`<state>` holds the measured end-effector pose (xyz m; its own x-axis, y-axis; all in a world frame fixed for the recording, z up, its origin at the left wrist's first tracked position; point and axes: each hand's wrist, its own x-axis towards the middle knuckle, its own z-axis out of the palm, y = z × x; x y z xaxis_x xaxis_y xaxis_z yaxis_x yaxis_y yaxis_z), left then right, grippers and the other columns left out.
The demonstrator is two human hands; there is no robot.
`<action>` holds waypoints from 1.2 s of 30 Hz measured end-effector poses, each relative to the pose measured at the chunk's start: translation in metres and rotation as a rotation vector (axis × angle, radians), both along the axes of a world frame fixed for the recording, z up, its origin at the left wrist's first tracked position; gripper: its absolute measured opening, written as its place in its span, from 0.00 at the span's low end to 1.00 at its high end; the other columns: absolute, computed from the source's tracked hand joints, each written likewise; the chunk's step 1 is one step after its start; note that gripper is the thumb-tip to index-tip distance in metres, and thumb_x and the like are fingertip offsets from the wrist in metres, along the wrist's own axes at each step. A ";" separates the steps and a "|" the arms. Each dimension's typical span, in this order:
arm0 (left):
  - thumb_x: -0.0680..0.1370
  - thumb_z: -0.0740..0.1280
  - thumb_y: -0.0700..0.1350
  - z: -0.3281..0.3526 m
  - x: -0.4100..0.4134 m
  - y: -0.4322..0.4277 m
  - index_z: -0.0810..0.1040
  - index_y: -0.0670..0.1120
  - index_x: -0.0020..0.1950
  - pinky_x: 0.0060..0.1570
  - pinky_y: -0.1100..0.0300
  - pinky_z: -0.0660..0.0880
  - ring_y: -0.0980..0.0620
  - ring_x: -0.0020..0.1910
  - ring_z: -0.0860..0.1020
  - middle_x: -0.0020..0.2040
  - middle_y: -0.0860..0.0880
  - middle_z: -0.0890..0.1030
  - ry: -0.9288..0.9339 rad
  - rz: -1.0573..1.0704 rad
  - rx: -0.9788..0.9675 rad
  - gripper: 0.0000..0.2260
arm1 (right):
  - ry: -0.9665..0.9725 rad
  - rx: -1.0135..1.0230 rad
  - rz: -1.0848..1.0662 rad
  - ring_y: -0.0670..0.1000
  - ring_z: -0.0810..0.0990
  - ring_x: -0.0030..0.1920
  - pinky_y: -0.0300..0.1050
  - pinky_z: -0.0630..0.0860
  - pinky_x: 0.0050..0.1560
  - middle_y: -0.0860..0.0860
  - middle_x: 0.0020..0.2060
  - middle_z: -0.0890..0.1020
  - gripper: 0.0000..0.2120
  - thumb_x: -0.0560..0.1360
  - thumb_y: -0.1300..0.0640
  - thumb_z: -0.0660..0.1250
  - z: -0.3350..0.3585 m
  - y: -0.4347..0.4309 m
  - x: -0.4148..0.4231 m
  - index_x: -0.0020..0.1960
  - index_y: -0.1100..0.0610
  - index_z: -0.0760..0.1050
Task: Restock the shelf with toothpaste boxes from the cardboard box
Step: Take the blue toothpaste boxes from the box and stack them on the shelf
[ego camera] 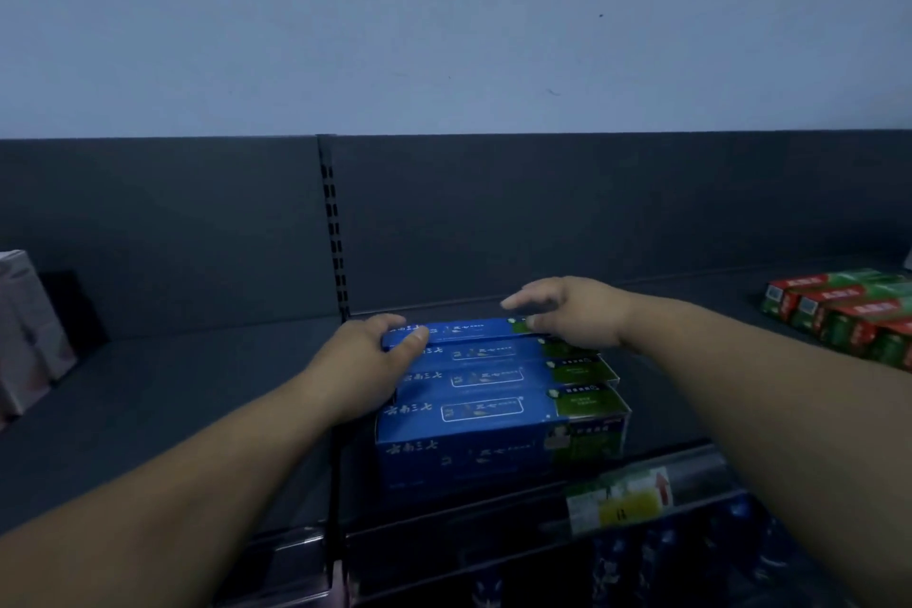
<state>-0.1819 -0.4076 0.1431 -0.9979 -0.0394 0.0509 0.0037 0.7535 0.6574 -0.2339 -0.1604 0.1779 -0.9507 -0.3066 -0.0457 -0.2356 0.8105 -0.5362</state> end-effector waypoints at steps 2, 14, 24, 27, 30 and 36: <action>0.77 0.58 0.64 0.003 0.000 0.005 0.66 0.55 0.73 0.62 0.60 0.65 0.50 0.66 0.70 0.73 0.49 0.63 0.039 -0.016 -0.062 0.26 | 0.054 0.012 0.019 0.48 0.69 0.70 0.37 0.65 0.64 0.46 0.72 0.68 0.16 0.80 0.57 0.64 -0.001 -0.004 0.004 0.67 0.46 0.75; 0.76 0.60 0.63 0.021 0.029 0.046 0.67 0.55 0.72 0.70 0.52 0.62 0.48 0.71 0.64 0.72 0.51 0.63 0.288 -0.368 -0.206 0.26 | 0.323 0.098 -0.243 0.48 0.71 0.68 0.32 0.61 0.62 0.49 0.69 0.70 0.20 0.76 0.54 0.70 0.006 -0.005 0.111 0.67 0.48 0.75; 0.75 0.61 0.65 -0.023 0.131 0.147 0.66 0.56 0.72 0.71 0.50 0.60 0.47 0.72 0.63 0.73 0.51 0.62 0.343 -0.794 -0.170 0.28 | 0.264 0.205 -0.759 0.51 0.72 0.65 0.41 0.66 0.66 0.50 0.70 0.68 0.22 0.76 0.49 0.69 -0.041 0.085 0.287 0.69 0.47 0.72; 0.75 0.59 0.66 -0.039 0.164 0.178 0.64 0.57 0.73 0.71 0.48 0.60 0.47 0.73 0.61 0.75 0.51 0.59 0.302 -0.913 -0.199 0.28 | 0.222 0.208 -0.889 0.51 0.72 0.66 0.41 0.66 0.66 0.49 0.69 0.69 0.22 0.76 0.48 0.70 -0.055 0.115 0.347 0.68 0.46 0.73; 0.76 0.59 0.66 -0.052 0.195 0.217 0.63 0.56 0.73 0.72 0.48 0.59 0.47 0.73 0.59 0.75 0.51 0.58 0.284 -0.986 -0.226 0.29 | 0.207 0.215 -1.000 0.51 0.72 0.66 0.37 0.64 0.64 0.49 0.67 0.71 0.21 0.76 0.49 0.70 -0.068 0.143 0.405 0.68 0.47 0.74; 0.75 0.62 0.65 -0.095 0.273 0.298 0.67 0.55 0.72 0.71 0.50 0.60 0.47 0.72 0.62 0.73 0.50 0.62 0.240 -1.073 -0.247 0.28 | 0.092 0.229 -1.124 0.50 0.70 0.68 0.41 0.65 0.66 0.49 0.68 0.72 0.21 0.77 0.49 0.69 -0.094 0.202 0.517 0.69 0.48 0.73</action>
